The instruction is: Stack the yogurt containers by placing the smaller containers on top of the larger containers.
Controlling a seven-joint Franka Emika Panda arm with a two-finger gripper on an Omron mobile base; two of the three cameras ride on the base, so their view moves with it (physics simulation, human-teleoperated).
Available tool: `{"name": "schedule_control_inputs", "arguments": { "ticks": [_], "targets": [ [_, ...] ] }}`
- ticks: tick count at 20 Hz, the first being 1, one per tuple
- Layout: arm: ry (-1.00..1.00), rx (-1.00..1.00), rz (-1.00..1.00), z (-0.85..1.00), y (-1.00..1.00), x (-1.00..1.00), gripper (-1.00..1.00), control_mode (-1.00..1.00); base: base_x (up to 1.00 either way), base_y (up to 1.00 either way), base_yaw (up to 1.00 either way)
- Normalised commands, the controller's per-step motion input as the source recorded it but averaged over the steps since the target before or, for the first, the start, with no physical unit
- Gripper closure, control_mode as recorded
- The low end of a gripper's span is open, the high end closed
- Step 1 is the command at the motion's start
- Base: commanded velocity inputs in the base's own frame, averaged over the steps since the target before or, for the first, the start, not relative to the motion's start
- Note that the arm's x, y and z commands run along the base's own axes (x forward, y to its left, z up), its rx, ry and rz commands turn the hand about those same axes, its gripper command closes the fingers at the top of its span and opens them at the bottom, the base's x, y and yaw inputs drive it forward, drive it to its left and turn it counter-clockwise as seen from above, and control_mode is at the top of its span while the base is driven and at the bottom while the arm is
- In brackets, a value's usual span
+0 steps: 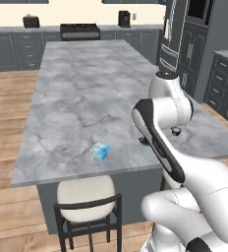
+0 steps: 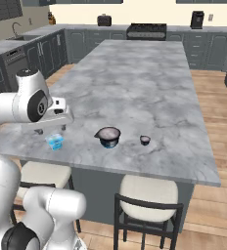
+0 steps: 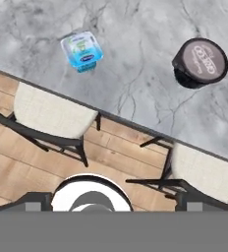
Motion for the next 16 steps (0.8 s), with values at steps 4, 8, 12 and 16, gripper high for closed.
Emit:
{"name": "schedule_control_inputs", "arguments": {
  "ticks": [4, 8, 12, 16],
  "targets": [
    [-0.04, -0.12, 0.14, -0.11, 0.25, -0.09, -1.0, -1.0, 0.0, 0.0, 0.0],
    [-0.08, -0.14, 0.12, -0.16, 0.22, -0.01, -1.0, -1.0, 0.0, 0.0, 0.0],
    [-0.16, -0.06, 0.04, -0.34, 0.09, -0.06, -1.0, -1.0, 0.0, 0.0, 0.0],
    [-0.13, -0.01, 0.01, -0.4, 0.23, -0.01, -1.0, -1.0, 0.0, 0.0, 0.0]
  ]
}}
